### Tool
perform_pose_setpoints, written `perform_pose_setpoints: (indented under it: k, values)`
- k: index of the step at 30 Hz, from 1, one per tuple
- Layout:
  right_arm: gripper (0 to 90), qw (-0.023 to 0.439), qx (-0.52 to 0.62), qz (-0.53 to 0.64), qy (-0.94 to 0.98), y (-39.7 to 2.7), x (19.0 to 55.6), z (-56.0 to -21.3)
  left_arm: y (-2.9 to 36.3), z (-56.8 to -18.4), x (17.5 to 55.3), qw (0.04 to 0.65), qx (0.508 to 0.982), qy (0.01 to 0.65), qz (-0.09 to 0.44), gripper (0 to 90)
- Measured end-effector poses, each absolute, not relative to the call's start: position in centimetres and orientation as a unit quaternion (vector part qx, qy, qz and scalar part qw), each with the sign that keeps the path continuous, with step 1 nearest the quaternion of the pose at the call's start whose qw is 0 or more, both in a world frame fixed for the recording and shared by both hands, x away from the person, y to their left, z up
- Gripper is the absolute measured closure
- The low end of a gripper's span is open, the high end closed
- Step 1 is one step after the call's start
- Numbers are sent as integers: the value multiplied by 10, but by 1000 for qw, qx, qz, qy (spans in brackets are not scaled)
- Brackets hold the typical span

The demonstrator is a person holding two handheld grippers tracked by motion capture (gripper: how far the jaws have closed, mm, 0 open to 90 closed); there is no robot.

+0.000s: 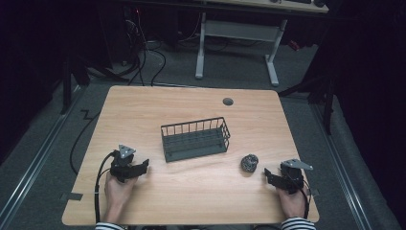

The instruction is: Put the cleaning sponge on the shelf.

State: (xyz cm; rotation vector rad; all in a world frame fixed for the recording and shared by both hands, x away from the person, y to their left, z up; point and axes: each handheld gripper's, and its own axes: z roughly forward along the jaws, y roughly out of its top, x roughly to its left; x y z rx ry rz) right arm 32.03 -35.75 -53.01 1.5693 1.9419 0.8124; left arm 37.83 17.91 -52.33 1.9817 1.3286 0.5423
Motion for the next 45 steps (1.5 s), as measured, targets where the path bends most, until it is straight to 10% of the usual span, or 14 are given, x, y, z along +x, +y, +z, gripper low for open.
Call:
perform_pose_setpoints:
  k: [45]
  values:
    - [253,217,532,350,740,-334,308,-512,179,-537,381,339,763,505,218,239]
